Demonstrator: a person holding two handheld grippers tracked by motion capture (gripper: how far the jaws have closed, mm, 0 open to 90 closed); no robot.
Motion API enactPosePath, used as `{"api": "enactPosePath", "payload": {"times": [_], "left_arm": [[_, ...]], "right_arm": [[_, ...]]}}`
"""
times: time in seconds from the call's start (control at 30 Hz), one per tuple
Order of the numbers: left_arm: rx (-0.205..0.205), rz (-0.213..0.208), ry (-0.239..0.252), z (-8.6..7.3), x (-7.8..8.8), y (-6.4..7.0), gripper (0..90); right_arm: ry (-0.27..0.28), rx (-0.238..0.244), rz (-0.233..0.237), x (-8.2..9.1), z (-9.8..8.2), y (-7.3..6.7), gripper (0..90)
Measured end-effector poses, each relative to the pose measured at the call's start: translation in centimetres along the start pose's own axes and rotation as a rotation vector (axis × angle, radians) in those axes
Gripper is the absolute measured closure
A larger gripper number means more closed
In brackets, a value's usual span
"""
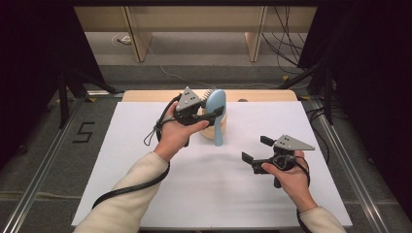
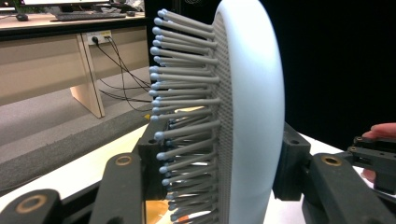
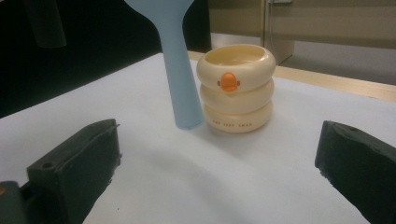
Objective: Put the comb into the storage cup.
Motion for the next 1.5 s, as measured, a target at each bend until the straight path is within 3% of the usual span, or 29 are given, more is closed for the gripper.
{"api": "enactPosePath", "payload": {"times": [0.27, 1.03, 1.5], "left_arm": [[-0.021, 0.003, 0.01, 0.4, -0.1, -0.3, 49.6], [-0.034, 0.013, 0.035, 2.0, -0.2, -1.1, 49.5], [-0.043, 0.024, 0.037, 2.3, -0.4, -1.6, 49.4]], "right_arm": [[-0.001, -0.004, -0.002, 0.4, -0.4, 0.0, 0.9], [-0.002, -0.012, -0.017, 1.3, -1.1, 0.4, 0.9], [-0.002, -0.024, -0.026, 1.6, -1.5, 0.7, 0.8]]}}
Point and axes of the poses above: each handheld gripper's, and its own axes: x roughly backward along the jaws, z roughly out of its top, y roughly to its right, the point moved 4 cm from there along -x, roughly forward along the jaws, and after that the axes turned 1 degree about -y, right-handed, at the moved point
